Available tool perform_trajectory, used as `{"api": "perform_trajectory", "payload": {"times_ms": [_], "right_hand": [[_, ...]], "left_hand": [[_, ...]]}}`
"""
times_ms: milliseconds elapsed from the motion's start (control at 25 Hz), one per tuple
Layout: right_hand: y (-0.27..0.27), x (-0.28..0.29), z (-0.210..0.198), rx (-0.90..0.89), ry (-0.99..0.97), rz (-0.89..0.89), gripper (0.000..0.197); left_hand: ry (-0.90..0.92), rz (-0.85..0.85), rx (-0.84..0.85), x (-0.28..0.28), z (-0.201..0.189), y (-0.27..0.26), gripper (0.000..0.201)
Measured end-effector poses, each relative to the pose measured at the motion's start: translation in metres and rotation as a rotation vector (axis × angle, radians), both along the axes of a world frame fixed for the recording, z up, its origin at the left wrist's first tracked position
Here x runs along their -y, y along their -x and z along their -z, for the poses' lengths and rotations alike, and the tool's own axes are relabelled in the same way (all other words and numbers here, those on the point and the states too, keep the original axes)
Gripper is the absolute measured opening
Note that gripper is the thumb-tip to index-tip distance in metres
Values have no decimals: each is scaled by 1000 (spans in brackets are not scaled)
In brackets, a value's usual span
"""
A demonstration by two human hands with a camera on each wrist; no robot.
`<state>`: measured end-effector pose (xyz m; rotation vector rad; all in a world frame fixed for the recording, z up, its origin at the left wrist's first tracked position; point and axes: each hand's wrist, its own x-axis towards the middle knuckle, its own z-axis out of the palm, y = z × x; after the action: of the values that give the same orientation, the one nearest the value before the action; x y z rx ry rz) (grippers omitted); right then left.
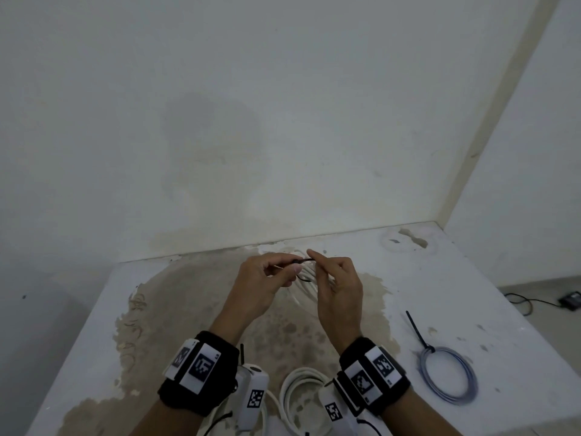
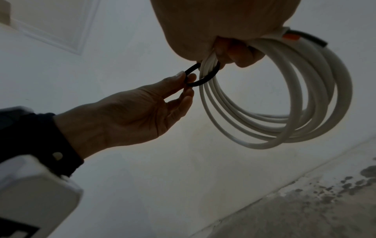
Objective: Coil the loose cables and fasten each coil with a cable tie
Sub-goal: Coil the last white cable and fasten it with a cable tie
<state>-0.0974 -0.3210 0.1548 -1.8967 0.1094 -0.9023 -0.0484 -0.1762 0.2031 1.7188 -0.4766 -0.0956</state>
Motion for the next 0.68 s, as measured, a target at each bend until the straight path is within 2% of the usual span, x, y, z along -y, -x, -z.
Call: {"api": "perform_trajectory", "payload": {"times_ms": [120, 280, 480, 680], "right_hand": [[6, 13, 0, 29, 39, 53, 30], [11, 17, 4, 6, 82, 34, 28], [9, 22, 0, 11, -15, 34, 26], [6, 25, -11, -37, -182, -32, 19]], "left_hand": [[-1, 17, -35, 14, -2, 0, 14], [-26, 74, -66, 31, -5, 4, 10], [113, 27, -174, 40, -3, 7, 16], [187, -68, -168, 42, -3, 6, 6]]}}
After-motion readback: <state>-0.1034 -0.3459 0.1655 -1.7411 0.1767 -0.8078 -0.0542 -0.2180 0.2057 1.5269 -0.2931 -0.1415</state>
